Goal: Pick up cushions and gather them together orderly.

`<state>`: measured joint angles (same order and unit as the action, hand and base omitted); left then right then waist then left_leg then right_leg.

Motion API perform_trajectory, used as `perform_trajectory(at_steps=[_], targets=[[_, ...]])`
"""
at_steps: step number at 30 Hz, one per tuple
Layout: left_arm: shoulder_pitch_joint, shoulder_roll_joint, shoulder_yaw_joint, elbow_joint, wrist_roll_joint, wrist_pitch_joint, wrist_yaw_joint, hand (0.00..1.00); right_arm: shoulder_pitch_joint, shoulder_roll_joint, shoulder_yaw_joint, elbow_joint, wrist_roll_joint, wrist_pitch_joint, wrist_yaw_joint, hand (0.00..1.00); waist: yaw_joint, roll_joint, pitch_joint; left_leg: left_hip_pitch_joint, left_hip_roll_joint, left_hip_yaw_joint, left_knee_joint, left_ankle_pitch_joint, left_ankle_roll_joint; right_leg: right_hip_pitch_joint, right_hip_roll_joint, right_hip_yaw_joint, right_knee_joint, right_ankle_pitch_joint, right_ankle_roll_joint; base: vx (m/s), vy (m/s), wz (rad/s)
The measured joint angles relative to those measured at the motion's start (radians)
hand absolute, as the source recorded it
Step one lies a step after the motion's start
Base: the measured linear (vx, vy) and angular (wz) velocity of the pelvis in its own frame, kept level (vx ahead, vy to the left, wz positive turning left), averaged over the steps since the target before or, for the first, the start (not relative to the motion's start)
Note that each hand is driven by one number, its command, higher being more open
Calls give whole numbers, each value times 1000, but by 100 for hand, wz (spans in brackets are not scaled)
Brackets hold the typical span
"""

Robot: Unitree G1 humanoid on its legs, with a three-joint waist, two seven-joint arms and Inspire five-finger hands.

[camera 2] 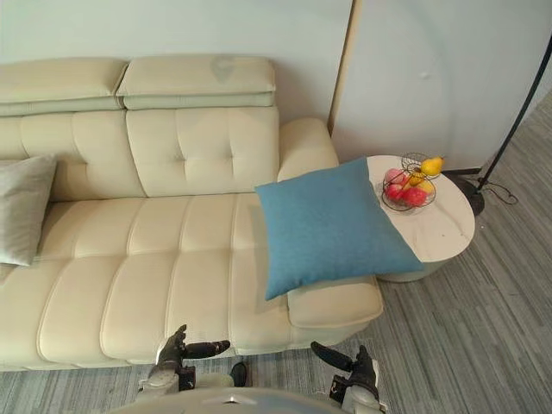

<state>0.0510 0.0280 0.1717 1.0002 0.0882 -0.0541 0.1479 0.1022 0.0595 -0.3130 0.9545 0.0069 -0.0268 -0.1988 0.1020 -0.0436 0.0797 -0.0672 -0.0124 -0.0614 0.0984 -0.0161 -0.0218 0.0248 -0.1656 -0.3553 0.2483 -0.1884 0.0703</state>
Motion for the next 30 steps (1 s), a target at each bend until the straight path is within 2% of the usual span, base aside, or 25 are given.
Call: perform_trajectory(at_steps=[1, 2, 4, 5, 6, 8, 10, 11, 12, 14, 16, 19, 25, 30], targets=[[-1, 3, 0, 4, 0, 0, -3, 100, 0, 3, 0, 0, 0, 0, 1, 100, 0, -5, 4, 5, -5, 0, 0, -17, 12, -1, -13, 3, 27, -7, 13, 33, 114, -6], [-8, 5, -1, 6, 0, -1, -5, 100, -9, 3, 2, 0, -1, 2, 3, 100, 0, -3, 17, 23, -11, 1, 8, -34, 24, -34, -37, 35, 144, -15, 26, 35, 146, -1], [-8, 9, -1, 6, -1, -1, -6, 100, -10, -7, 12, -8, -2, 2, 4, 100, -2, -8, 26, 30, -13, -6, 42, -55, 25, -125, -59, 101, 367, 6, 39, 39, 127, 13], [-12, 16, -2, 2, -1, -1, -5, 100, -10, -10, 23, -10, -3, 1, 5, 100, -3, -8, 38, 35, -12, -20, 78, -71, 32, -184, -59, 168, 491, 21, 37, 60, 68, 39], [-15, 20, -3, 6, -2, 2, -4, 100, -7, -10, 23, -14, -4, 0, 6, 100, -4, -13, 37, 44, -7, -42, 107, -90, 32, -206, -44, 232, 532, -5, 23, 71, 36, 46], [-14, 19, -3, 6, -1, 1, -4, 100, 1, -10, 23, -16, -4, -6, 6, 100, -4, -12, 35, 49, -3, -67, 116, -103, 26, -203, -33, 291, 454, -21, 12, 74, -56, 46], [-13, 16, 0, 6, -2, 0, 0, 100, -1, -10, 23, -14, -3, -7, 5, 100, -4, -9, 30, 39, 5, -93, 117, -111, 6, -195, -12, 356, 275, -20, 1, 109, -206, 38], [-7, 23, 1, 5, -2, 0, 1, 100, 14, -2, 19, -14, -2, -13, -7, 100, -6, -26, 10, 9, 2, -110, 131, -120, -14, -177, -3, 382, 133, 29, 6, 103, -223, 32], [-7, 29, 2, 6, -2, 0, 0, 100, 27, 4, 13, -13, -1, -19, -18, 100, -7, -37, 3, 0, 0, -119, 136, -125, -22, -165, -6, 381, 100, 31, 35, 95, -270, 44], [-6, 18, 2, 23, -3, 0, 8, 100, 50, -14, -26, 5, 10, -17, -19, 100, -20, -15, -16, 6, 34, -145, 122, -126, -42, -138, 22, 333, 65, 30, 37, 135, -338, 33], [2, 0, 2, 39, -2, 0, 8, 100, 44, -57, -28, 23, 16, 4, -16, 100, -21, 27, -28, 46, 91, -166, 53, -102, -84, -103, 71, 298, 20, 43, 12, 115, -264, 16], [4, -7, 0, 46, -2, -1, 8, 100, 41, -68, -44, 43, 18, 26, -17, 100, -24, 40, -37, 62, 120, -187, 6, -77, -106, -70, 94, 260, -23, 52, -3, 55, -144, 30], [4, 2, -11, 46, -9, 0, 14, 100, 40, -71, -59, 44, 27, 31, -21, 100, -29, 34, -34, 65, 121, -199, -41, -36, -104, -46, 93, 227, -69, 72, -7, -15, -25, 20], [6, 23, -51, 46, -18, -1, 20, 100, 56, -54, -59, 11, 33, 19, -24, 100, -48, 23, -35, 87, 106, -193, -81, -12, -90, -18, 82, 231, -114, 100, 7, -45, 21, 1]])
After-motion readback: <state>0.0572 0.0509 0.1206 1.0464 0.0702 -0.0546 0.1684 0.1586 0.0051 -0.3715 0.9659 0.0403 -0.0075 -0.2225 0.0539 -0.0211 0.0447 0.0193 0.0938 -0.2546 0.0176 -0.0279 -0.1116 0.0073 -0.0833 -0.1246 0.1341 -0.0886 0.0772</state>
